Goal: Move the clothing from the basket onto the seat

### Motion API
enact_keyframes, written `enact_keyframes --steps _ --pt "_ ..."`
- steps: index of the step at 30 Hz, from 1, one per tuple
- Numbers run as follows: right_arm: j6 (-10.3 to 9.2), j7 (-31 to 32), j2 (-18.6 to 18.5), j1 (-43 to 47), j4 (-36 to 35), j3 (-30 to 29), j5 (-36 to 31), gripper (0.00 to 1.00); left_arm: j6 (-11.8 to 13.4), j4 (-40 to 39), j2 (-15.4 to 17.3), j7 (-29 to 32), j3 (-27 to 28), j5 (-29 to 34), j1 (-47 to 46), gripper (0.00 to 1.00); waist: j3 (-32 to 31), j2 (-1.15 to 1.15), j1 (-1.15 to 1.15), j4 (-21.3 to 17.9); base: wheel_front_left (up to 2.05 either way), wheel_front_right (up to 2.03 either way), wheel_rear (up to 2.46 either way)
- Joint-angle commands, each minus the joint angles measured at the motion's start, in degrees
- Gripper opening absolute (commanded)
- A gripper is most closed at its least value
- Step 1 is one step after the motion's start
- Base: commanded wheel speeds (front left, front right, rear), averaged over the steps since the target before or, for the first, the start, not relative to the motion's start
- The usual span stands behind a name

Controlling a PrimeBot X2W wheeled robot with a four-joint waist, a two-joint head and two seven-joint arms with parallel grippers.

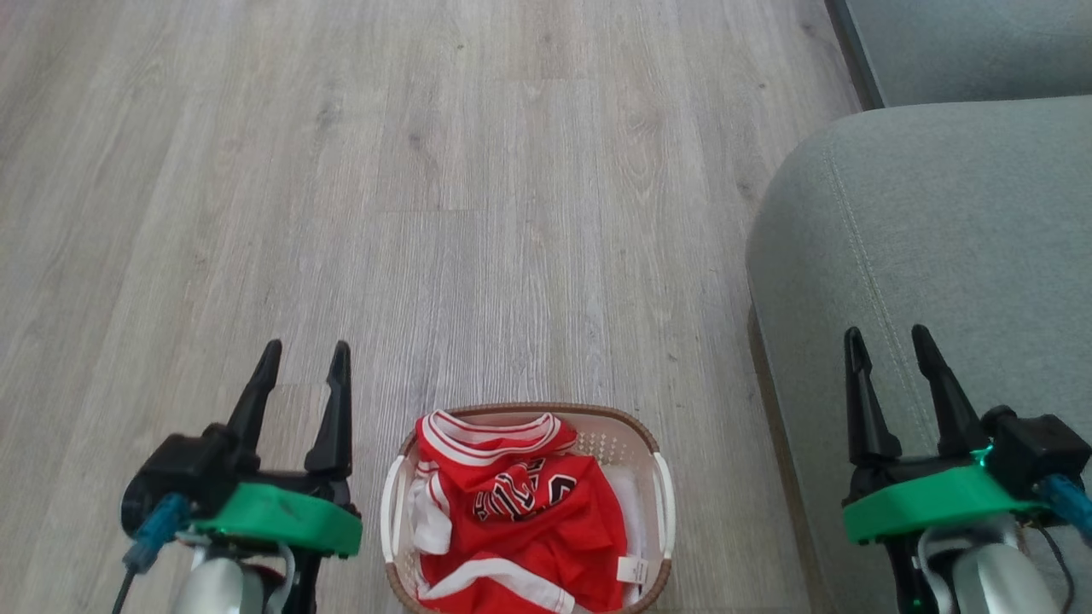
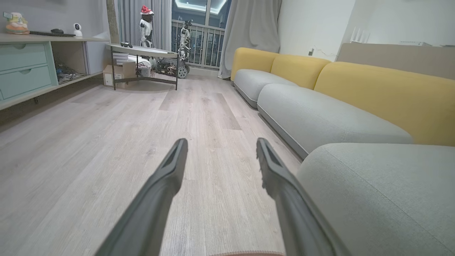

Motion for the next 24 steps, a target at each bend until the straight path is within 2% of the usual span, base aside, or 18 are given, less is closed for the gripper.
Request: enact_keyframes --steps 1,7,24 --pt "-0.01 -1.1 -0.2 -1.6 -2.6 1.6 -1.6 1.00 -0.1 -2.4 0.7 -0.7 1.6 1.7 -3.4 1.00 0.0 0.00 0.00 0.0 0.00 0.00 0.00" --pt "-0.01 -2.1 -0.1 -1.6 -3.4 2.0 -5.5 1.00 -0.1 -2.6 0.7 -1.7 1.2 5.6 -3.5 1.00 -0.1 0.00 0.00 0.0 0.00 0.00 0.00" --pt "-0.01 -2.1 0.0 -1.8 -3.3 2.0 -5.7 1.00 -0.2 -2.3 0.6 -1.8 1.5 5.8 -3.6 1.00 0.0 0.00 0.00 -0.5 0.00 0.00 0.00"
